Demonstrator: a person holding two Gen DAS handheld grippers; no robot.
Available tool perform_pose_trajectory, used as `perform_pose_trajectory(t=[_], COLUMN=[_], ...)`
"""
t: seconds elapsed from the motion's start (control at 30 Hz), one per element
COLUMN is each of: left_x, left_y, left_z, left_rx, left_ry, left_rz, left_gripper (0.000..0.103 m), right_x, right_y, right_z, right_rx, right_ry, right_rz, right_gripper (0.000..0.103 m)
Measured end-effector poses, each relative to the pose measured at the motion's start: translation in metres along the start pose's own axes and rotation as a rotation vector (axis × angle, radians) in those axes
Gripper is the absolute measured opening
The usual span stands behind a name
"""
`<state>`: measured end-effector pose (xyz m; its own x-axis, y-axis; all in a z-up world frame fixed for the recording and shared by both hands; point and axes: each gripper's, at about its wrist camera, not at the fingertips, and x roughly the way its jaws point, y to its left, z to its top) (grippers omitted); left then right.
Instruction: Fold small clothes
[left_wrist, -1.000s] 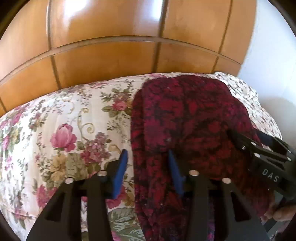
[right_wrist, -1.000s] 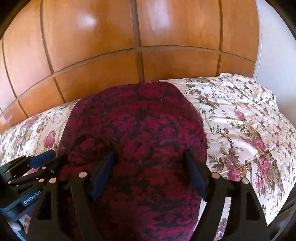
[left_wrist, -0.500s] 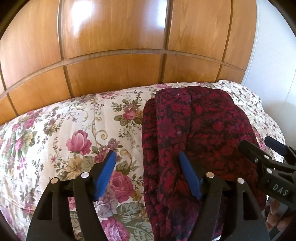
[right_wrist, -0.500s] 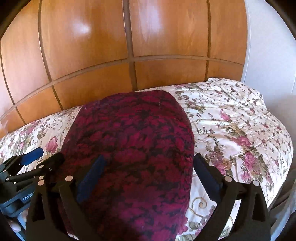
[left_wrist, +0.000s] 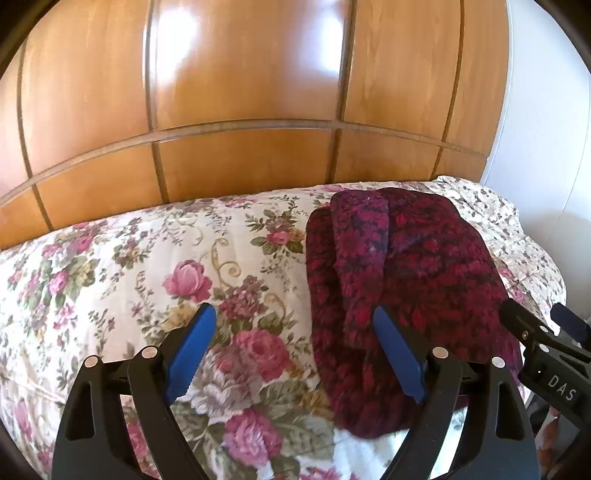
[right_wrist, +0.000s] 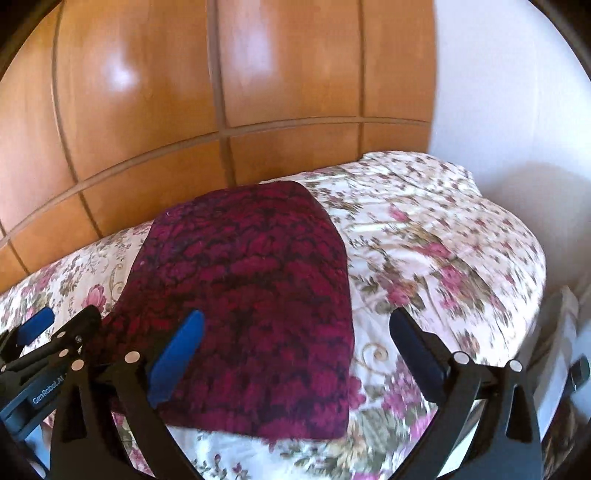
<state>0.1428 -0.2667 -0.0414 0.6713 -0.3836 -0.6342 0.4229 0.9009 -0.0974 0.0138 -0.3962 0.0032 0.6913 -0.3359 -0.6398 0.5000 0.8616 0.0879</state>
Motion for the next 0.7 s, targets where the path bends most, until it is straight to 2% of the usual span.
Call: perform_pose_trajectory(t=[0.23, 0.27, 0.47, 0.7], left_x=[-0.027, -0.030, -0.048, -0.063], left_y=[0.015, 0.017, 0.025, 0.025], left_z=[-0.017, -0.019, -0.029, -0.033], left_rx=[-0.024, -0.027, -0.041, -0.025], left_ry=[-0.025, -0.026, -0.043, -0.070], left_rz=[0.010, 0.011, 0.018, 0.034], left_gripper=[0.087, 0.090, 0.091, 0.097], right_x=[-0.028, -0.030, -0.041, -0.048], right_y=[0.020, 0.022, 0.030, 0.031], right_z=[-0.022, -0.024, -0.029, -0.032], right_rx=[-0.059, -0.059, -0.051, -0.052], right_ry=[-0.027, -0.033, -0.058, -0.069], right_rz=[-0.029, -0.032, -0.059, -0.066], right_gripper=[0.100, 0.100, 0.100, 0.101])
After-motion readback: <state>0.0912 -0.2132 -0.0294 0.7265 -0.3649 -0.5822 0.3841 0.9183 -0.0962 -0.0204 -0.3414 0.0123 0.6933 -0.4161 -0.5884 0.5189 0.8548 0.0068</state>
